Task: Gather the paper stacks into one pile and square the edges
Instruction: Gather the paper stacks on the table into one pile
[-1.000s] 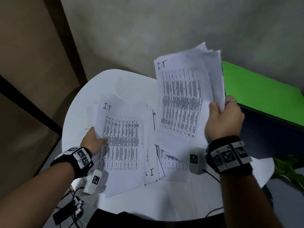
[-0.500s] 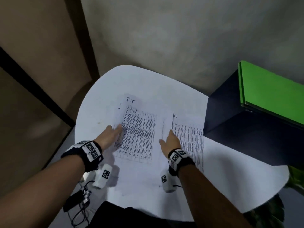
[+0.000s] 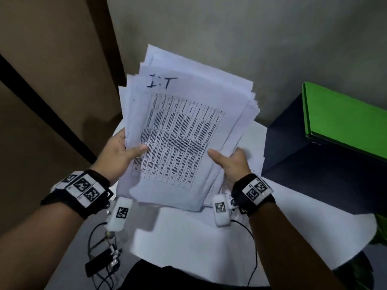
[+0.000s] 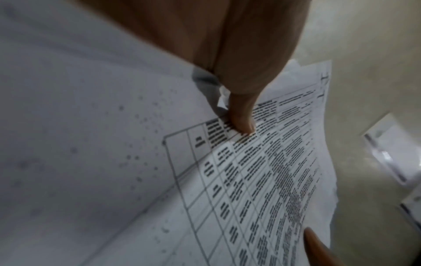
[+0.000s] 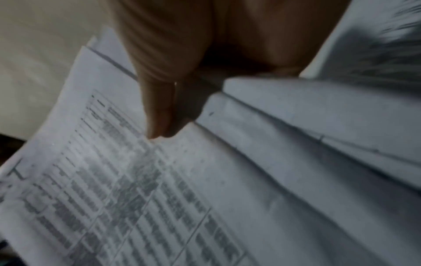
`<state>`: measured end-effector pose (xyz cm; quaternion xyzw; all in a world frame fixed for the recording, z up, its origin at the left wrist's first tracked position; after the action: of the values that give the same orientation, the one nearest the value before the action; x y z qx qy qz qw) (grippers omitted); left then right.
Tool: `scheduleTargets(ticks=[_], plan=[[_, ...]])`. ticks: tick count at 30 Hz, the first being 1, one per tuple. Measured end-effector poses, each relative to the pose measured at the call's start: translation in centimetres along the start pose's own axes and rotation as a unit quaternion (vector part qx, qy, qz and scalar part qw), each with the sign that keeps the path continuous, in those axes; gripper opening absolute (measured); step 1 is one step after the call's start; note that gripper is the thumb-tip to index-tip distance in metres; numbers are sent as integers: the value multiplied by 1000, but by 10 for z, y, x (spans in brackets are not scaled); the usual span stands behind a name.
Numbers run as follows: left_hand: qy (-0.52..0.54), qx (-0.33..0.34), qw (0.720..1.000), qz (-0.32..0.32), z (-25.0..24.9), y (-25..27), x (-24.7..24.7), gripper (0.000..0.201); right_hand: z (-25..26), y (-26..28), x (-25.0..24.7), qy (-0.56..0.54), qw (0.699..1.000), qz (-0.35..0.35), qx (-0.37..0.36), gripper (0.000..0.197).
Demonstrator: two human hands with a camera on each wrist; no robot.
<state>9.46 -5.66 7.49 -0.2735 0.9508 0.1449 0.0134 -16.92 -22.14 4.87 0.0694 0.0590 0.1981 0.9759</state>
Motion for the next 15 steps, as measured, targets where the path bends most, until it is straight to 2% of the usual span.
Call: scheduleTargets(ticks=[1,4,6,8,11,15], plan=[[-3,29,999,-13,-15,3,-3,30,25,3,1,-9,999,-6,-35,42],[8,118,992,-52,-54,16,-7,34,80,19,-3,0,989,-47,-140,42],[2,134,989,-67,-53,19,-3,38,89,28,-1,-11,985,-38,-170,22],[0,114,992,-45,-31,17,3,41,82,32,2,-9,987,-15,-157,25],[-48,61,997,-1,15,8,15,60,62,27,0,9,989,-24,-142,35],[-41,13,999,-10,46,0,27,39,29,20,2,22,996,-33,-82,36]])
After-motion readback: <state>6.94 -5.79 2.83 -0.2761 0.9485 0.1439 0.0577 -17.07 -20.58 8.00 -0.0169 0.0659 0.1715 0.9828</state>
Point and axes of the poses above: each hand's wrist, its own y-axis away from the middle knuckle, its own x-axis out of the palm, z = x × y, the point moved 7 cm from there along -y, towards the middle knuckle, and after that the axes turned 9 degrees about -x, right-handed, at the moved point
